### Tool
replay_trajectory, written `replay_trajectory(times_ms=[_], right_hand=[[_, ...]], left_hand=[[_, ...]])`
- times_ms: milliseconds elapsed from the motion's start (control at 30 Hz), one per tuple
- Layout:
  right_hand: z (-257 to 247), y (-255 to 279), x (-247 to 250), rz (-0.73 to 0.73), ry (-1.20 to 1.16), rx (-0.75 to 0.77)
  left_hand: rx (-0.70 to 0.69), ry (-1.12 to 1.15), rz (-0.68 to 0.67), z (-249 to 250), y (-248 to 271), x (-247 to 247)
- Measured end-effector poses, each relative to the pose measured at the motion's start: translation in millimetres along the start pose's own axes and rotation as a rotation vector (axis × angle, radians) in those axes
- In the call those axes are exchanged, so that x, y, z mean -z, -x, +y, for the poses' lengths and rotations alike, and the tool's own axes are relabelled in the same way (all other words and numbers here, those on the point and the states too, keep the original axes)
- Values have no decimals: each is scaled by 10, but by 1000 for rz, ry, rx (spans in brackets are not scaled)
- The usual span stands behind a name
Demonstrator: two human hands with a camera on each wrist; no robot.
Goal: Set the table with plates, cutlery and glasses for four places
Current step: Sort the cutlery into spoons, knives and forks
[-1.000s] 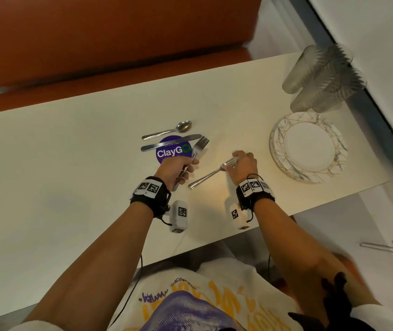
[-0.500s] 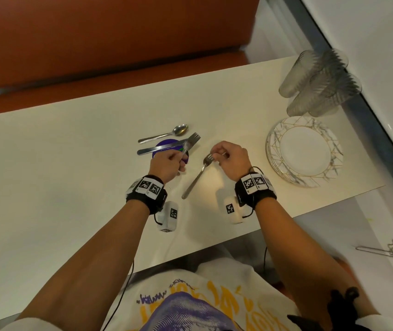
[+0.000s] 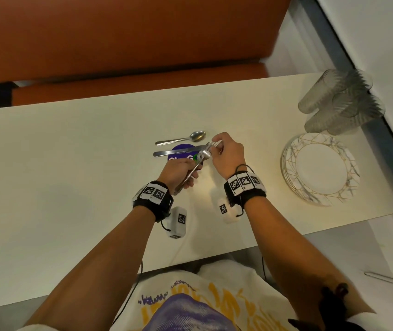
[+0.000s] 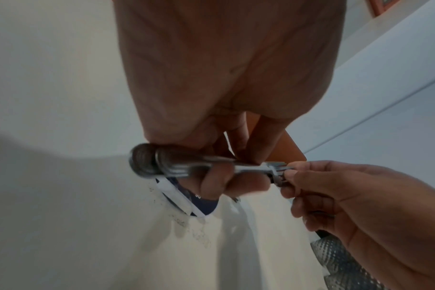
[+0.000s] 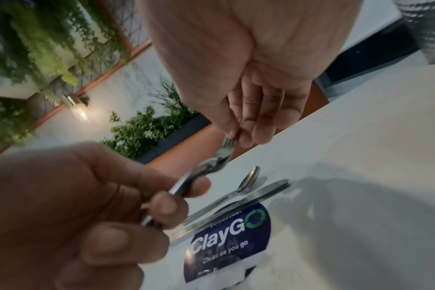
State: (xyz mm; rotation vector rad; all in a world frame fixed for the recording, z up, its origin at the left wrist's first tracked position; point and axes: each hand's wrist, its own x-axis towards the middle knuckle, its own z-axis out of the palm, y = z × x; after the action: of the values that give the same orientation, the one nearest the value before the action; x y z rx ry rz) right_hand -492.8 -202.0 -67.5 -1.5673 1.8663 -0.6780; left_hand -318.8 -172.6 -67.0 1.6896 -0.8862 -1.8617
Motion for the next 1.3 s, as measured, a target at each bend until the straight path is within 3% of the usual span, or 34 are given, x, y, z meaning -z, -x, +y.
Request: replay_trajectory(times_ms=[267, 767, 1000, 1200, 1300], right_hand=[[-26, -64, -77, -101, 83, 70], [6, -133, -38, -225, 50, 57], [28, -159, -42, -200, -35, -12], [80, -118, -148, -127, -190, -194], [139, -81, -226, -132, -246, -277]], left_hand=[[43, 82, 0, 17, -35, 79], [10, -95, -38, 35, -119, 96], [-288, -484, 42, -80, -257, 169], [-418, -608, 206, -113, -323, 293], [-434, -700, 220, -149, -376, 381]])
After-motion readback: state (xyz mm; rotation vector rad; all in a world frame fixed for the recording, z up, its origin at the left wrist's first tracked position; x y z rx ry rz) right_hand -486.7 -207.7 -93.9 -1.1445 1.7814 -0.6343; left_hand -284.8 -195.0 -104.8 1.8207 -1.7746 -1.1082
